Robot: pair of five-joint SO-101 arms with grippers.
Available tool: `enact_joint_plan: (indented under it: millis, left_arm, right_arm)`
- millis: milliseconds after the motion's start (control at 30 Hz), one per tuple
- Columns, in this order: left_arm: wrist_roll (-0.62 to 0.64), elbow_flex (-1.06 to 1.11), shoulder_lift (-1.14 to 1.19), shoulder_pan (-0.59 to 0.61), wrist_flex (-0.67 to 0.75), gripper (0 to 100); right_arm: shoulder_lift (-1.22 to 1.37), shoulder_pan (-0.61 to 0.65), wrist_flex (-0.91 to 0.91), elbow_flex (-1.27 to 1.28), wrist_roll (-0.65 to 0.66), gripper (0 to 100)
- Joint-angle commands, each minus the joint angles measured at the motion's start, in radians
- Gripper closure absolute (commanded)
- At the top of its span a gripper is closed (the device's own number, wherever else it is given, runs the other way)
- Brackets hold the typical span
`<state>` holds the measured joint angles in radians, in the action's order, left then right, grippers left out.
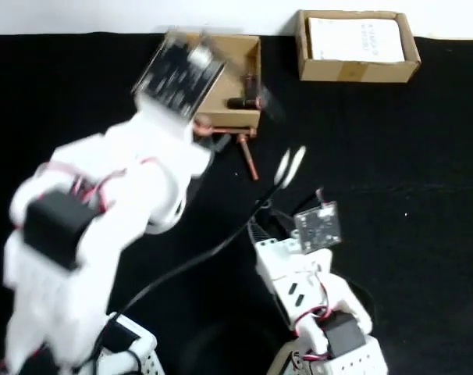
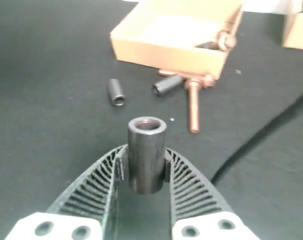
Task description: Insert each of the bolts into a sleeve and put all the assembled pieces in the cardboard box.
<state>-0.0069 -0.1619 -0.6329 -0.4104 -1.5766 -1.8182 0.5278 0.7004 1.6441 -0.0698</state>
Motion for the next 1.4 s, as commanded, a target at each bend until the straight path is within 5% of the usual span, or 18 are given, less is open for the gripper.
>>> enact_joint_plan:
  millis: [0, 167, 333, 600, 800, 1133, 1367]
  left_arm:
    - [-0.008, 0.458, -0.341, -0.005, 0.209, 99]
    - [-0.005, 0.946, -0.624, -0.007, 0.608, 99]
    - [0.0, 1.006, -0.631, -0.045, 0.784, 99]
    - [0.176, 0.668, -0.424, -0.171, 0.704, 99]
    - [0.198, 0.472, -0.311, -0.234, 0.554, 99]
    - [0.198, 0.518, -0.242, -0.216, 0.565, 99]
    - [0.199, 0.671, -0.234, -0.137, 0.733, 99]
  right_arm:
    - [-0.012, 0.021, -0.107, 0.065, -0.008, 99.1]
    - [-0.012, 0.022, -0.245, 0.119, -0.006, 99.1]
    - [-0.004, 0.024, -0.407, 0.157, -0.003, 99.1]
    - [-0.002, 0.101, -0.409, 0.159, 0.0, 99.1]
    - [-0.01, 0.117, -0.34, 0.159, 0.057, 99.1]
    - [-0.012, 0.117, -0.338, 0.159, 0.058, 99.1]
    - [-0.012, 0.117, -0.338, 0.159, 0.058, 99.1]
